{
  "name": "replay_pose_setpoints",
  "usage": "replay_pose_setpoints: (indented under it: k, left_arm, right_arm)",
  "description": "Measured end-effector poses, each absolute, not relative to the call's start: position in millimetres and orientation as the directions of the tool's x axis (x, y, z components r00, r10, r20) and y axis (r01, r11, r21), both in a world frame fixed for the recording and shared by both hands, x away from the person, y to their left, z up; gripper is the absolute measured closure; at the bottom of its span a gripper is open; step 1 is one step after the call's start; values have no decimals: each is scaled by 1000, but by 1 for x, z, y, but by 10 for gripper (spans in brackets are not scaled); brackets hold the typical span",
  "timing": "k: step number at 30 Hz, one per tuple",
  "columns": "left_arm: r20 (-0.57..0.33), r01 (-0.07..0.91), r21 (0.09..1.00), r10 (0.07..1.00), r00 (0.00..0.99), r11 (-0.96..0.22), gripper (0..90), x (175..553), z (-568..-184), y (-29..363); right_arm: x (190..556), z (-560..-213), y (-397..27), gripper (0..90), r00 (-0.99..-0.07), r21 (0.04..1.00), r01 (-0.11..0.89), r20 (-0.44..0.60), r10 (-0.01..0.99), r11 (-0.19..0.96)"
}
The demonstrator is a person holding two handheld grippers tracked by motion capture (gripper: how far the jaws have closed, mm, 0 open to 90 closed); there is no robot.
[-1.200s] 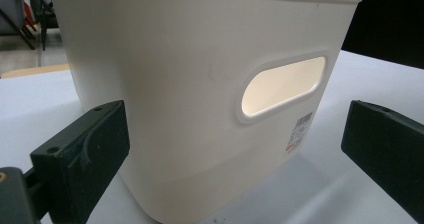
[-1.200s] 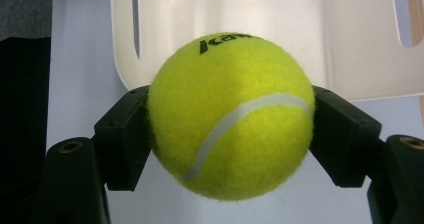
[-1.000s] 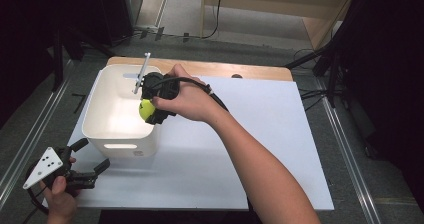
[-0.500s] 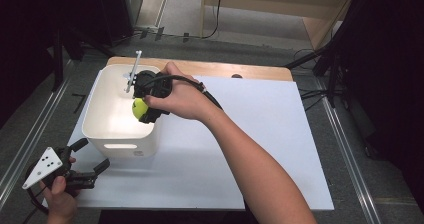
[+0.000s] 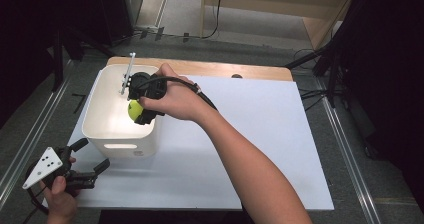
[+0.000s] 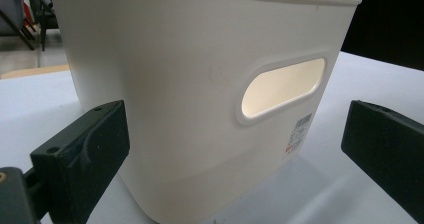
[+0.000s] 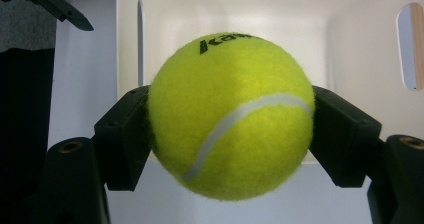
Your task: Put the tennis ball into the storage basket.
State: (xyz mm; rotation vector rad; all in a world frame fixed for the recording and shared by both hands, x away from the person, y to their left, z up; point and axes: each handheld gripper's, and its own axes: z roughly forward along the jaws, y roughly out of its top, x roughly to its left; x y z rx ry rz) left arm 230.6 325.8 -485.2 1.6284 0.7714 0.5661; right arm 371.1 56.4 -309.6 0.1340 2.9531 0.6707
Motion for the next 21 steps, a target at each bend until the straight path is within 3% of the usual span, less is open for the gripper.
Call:
replay_pose_setpoints:
  k: [21]
  left_arm:
    - [-54, 177, 980, 746, 663, -87, 0, 230, -485, 326]
  right_arm:
    - [375, -321, 68, 240, -991, 408, 53, -89, 97, 911]
